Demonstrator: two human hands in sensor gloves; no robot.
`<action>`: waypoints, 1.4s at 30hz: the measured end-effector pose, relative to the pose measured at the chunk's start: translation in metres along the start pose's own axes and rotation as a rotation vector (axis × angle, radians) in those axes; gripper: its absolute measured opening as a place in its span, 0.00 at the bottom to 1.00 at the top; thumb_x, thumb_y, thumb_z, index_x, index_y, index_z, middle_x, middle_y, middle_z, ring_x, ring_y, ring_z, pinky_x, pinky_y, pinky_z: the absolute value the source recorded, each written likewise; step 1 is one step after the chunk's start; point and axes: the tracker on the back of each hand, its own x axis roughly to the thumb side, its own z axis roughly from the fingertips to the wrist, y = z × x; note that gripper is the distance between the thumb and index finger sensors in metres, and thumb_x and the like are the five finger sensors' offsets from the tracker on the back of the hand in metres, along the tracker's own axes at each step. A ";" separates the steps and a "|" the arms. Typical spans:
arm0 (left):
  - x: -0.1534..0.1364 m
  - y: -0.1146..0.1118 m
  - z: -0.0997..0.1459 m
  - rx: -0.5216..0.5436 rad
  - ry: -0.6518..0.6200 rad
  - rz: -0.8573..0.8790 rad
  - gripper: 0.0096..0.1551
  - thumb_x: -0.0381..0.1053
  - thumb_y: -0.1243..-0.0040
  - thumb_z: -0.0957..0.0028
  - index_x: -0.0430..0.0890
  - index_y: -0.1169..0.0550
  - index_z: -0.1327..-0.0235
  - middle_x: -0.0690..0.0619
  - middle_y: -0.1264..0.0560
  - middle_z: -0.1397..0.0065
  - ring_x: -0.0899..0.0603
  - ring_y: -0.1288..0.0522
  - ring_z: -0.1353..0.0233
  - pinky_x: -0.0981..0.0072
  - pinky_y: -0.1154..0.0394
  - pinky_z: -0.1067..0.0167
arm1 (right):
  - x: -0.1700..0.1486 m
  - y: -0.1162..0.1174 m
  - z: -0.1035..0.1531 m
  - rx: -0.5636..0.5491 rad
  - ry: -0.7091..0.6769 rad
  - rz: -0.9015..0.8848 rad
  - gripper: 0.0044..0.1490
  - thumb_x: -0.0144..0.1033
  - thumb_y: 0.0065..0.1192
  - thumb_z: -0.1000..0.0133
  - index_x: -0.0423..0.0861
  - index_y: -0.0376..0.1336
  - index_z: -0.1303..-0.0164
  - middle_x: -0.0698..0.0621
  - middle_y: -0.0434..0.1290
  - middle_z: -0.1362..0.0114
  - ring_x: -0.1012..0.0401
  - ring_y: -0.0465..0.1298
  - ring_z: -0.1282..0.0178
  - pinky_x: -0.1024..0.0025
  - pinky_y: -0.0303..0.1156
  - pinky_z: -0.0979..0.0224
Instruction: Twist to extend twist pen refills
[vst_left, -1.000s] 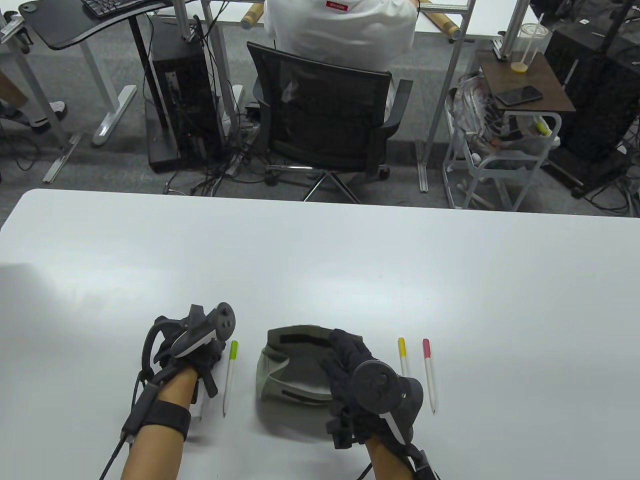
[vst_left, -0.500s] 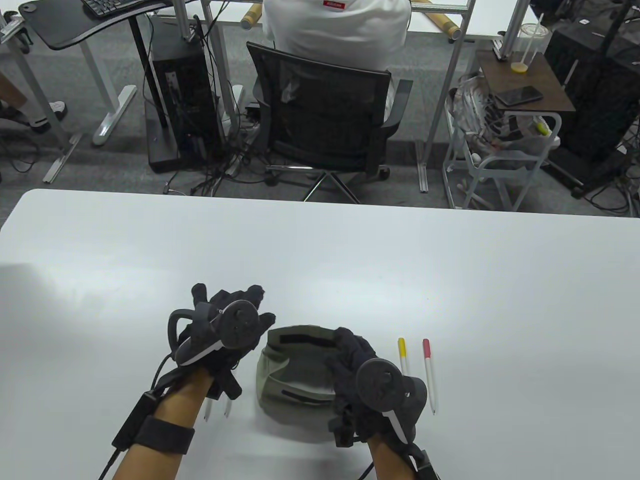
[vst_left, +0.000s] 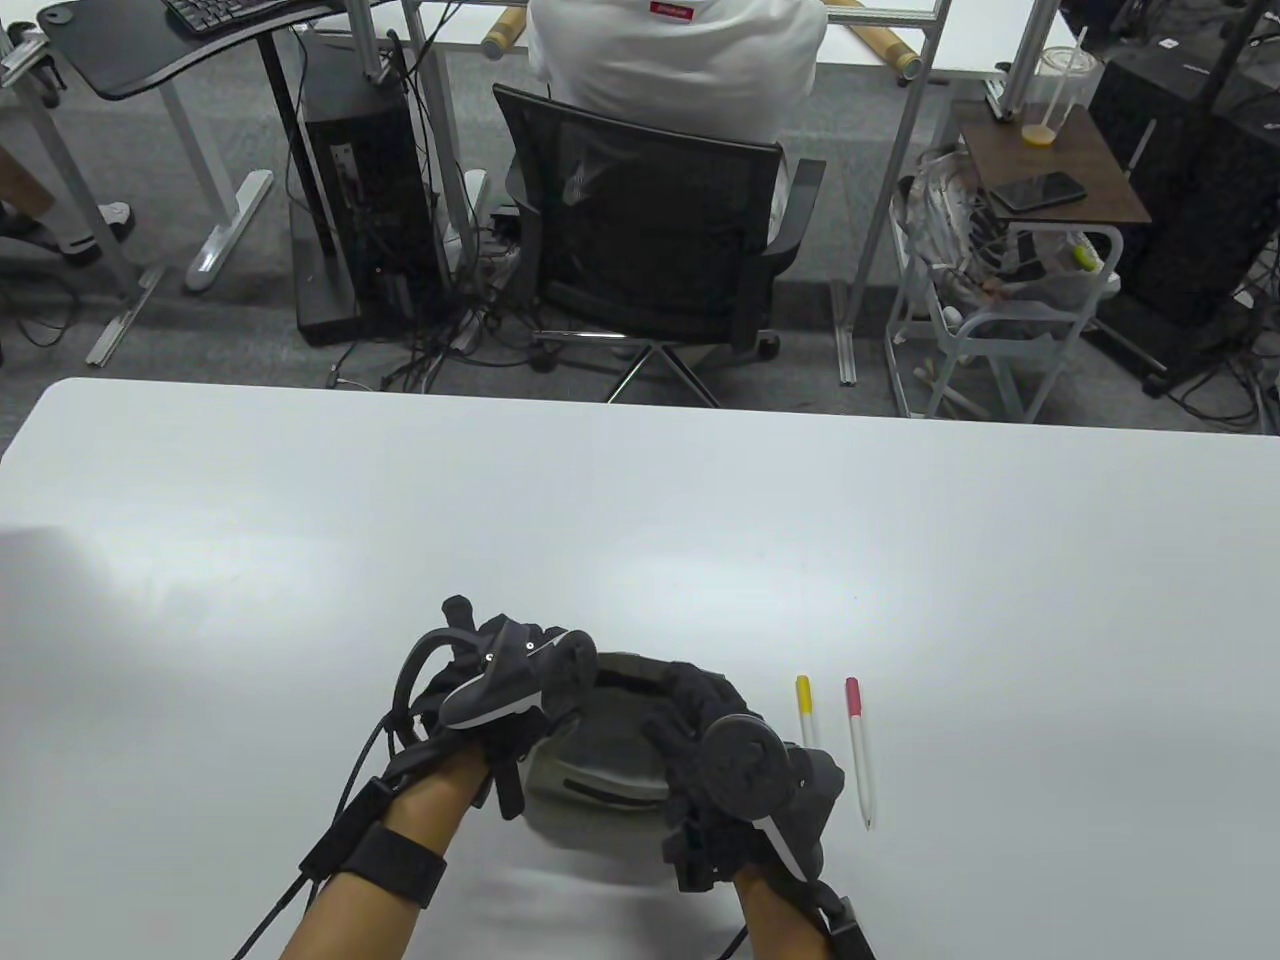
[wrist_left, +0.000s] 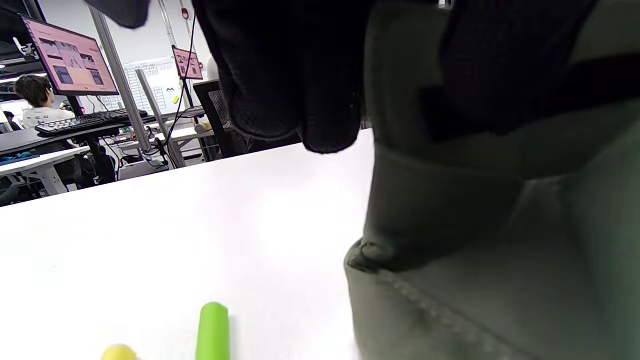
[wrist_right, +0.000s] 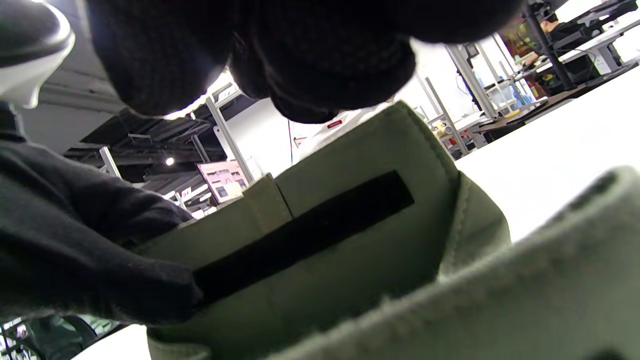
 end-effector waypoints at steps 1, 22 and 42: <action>0.000 -0.001 -0.002 -0.004 0.006 0.005 0.36 0.61 0.31 0.47 0.46 0.23 0.29 0.47 0.18 0.33 0.35 0.21 0.32 0.18 0.47 0.30 | 0.001 0.006 -0.001 0.012 -0.020 0.040 0.37 0.47 0.71 0.61 0.48 0.71 0.41 0.47 0.80 0.42 0.63 0.82 0.68 0.72 0.79 0.65; -0.006 -0.005 -0.009 0.052 0.005 0.056 0.26 0.58 0.31 0.48 0.48 0.17 0.40 0.50 0.14 0.44 0.40 0.17 0.40 0.21 0.44 0.30 | 0.025 0.094 0.006 0.482 -0.290 0.687 0.37 0.50 0.72 0.66 0.53 0.72 0.44 0.51 0.79 0.40 0.64 0.82 0.65 0.73 0.79 0.63; -0.013 -0.008 -0.008 0.034 -0.005 0.105 0.23 0.54 0.31 0.48 0.48 0.16 0.42 0.51 0.13 0.45 0.40 0.16 0.41 0.20 0.44 0.30 | 0.027 0.095 0.010 0.419 -0.264 0.682 0.29 0.41 0.66 0.60 0.50 0.74 0.48 0.49 0.82 0.48 0.65 0.82 0.67 0.73 0.80 0.65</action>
